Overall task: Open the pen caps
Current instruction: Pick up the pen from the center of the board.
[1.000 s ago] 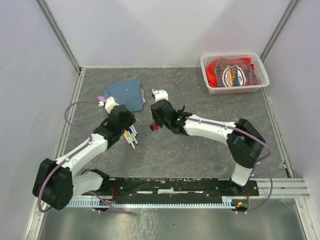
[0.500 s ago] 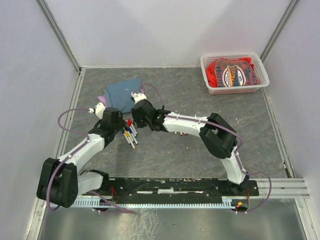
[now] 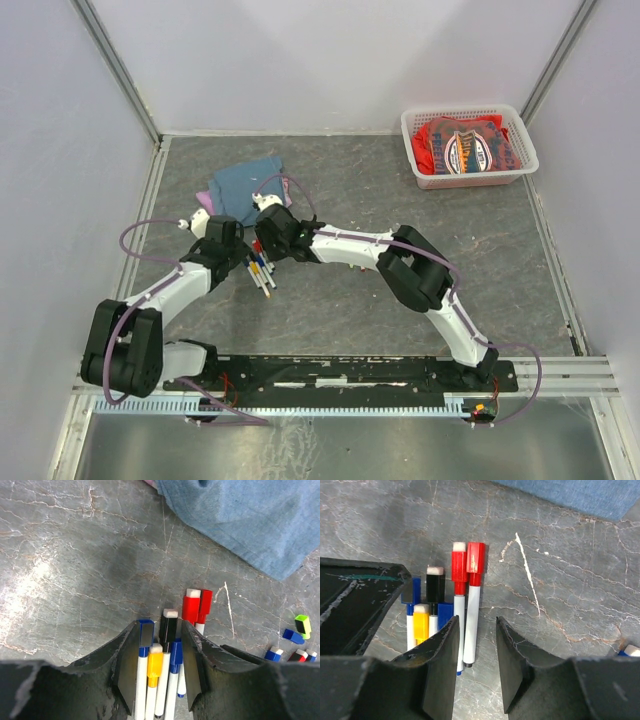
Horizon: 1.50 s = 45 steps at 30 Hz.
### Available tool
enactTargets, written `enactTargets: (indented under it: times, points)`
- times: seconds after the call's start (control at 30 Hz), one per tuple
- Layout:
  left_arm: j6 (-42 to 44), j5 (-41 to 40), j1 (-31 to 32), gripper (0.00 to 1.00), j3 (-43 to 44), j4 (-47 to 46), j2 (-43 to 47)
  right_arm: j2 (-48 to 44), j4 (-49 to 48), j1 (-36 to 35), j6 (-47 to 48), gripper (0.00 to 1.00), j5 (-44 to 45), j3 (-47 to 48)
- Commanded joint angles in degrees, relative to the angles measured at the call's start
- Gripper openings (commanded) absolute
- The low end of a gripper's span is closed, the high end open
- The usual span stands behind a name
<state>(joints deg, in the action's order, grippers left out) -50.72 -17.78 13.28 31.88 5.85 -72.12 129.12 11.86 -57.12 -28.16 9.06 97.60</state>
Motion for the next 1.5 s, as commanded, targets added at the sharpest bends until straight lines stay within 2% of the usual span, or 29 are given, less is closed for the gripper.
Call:
enactTargets:
  times: [0.0,0.8,0.93,1.07,1.47]
  points:
    - [-1.54,0.75,-0.76,0.45,1.47,-2.34,-1.27,0.74,0.49,-0.40,0.38,0.42,0.50,3.25]
    - [1.86,5.25,-1.99,0.41,5.45,-2.12,-9.37,5.93,10.58,-1.99,0.62,0.41,4.88,7.39]
    - [2.31,6.66,-1.93,0.39,5.65,-2.71,-10.48,5.56,10.86,-2.03,0.22,0.37,5.48,5.69]
    - [3.00,7.76,-1.94,0.36,5.61,-3.04,-11.46,4.59,10.20,-2.03,-0.63,0.28,5.71,3.46]
    - [3.82,8.99,-1.79,0.31,4.48,-3.72,-10.60,1.33,7.64,-2.04,-2.72,0.23,5.53,-0.95]
